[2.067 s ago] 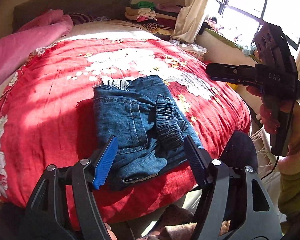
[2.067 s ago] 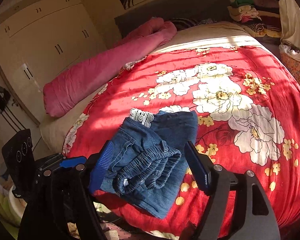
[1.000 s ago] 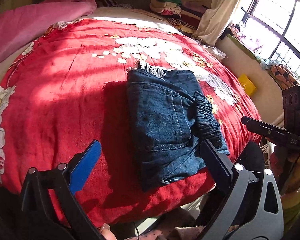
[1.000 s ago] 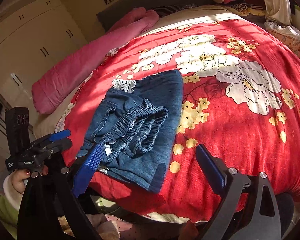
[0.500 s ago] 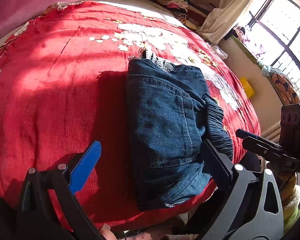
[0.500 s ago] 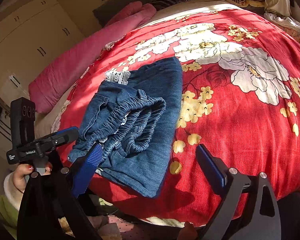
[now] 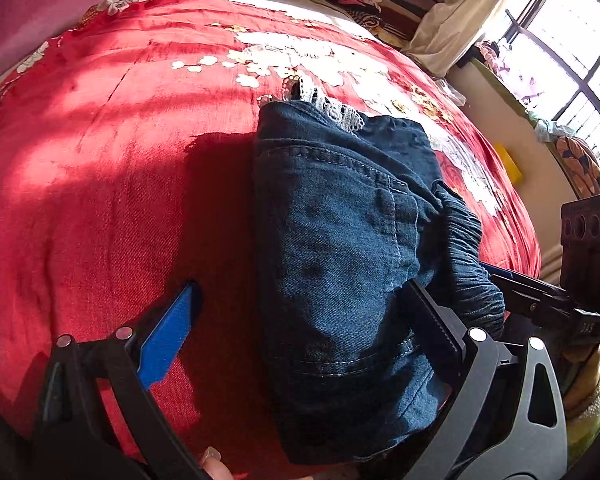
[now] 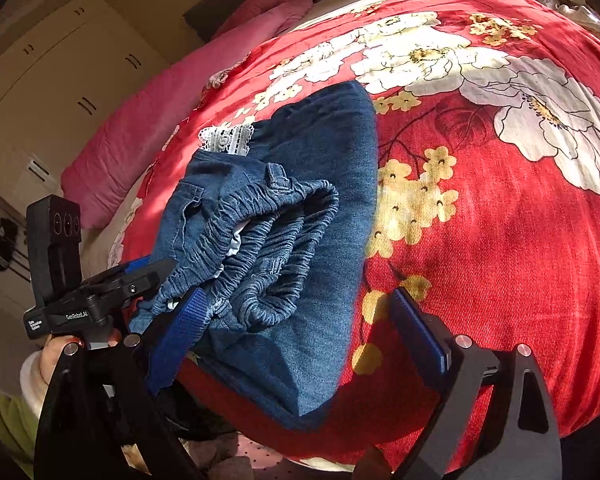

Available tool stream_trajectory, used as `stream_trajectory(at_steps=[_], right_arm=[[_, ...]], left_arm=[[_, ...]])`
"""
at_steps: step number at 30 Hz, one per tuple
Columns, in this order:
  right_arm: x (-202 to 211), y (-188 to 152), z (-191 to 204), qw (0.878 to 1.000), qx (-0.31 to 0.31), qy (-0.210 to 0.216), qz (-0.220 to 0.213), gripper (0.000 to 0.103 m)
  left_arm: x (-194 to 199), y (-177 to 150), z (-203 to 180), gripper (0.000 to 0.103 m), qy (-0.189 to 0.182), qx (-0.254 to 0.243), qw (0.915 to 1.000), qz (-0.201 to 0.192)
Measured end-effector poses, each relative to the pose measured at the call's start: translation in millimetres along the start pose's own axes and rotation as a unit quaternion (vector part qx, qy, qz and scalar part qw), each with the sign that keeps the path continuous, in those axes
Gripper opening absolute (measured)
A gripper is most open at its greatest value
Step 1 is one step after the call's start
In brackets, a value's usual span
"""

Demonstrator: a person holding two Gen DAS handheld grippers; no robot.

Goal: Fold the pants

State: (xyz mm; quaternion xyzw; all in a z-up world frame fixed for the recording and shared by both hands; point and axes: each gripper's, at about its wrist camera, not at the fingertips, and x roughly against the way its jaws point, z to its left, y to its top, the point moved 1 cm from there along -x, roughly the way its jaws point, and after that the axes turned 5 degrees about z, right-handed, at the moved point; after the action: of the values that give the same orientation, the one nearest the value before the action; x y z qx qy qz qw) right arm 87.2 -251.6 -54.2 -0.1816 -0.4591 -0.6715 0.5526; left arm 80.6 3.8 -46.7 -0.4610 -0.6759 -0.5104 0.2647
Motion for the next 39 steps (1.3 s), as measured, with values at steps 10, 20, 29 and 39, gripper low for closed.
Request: stream_trajectory(at_steps=[10,20,29,39], right_arm=[[-16,8,3,1.0,0.01,0.014,0.009,0.074],[-22,10,6,0.999,0.012,0.036,0.0,0.046],[-9,9,21,0.999,0.042,0.013,-0.021,0.033],[13,10,46,0.995,0.082,-0.005,-0.052,0.029]], left_arm=[[-6,3,-2,0.093,0.008,-0.009,0.9999,-0.002],[-13,6,-6,0.092,0.004,-0.02,0.9998,-0.007],[-10,8,-18,0.037,-0.027,-0.031,0.9991,-0.011],[20,13,-37,0.026,-0.012,-0.055,0.9974,-0.046]])
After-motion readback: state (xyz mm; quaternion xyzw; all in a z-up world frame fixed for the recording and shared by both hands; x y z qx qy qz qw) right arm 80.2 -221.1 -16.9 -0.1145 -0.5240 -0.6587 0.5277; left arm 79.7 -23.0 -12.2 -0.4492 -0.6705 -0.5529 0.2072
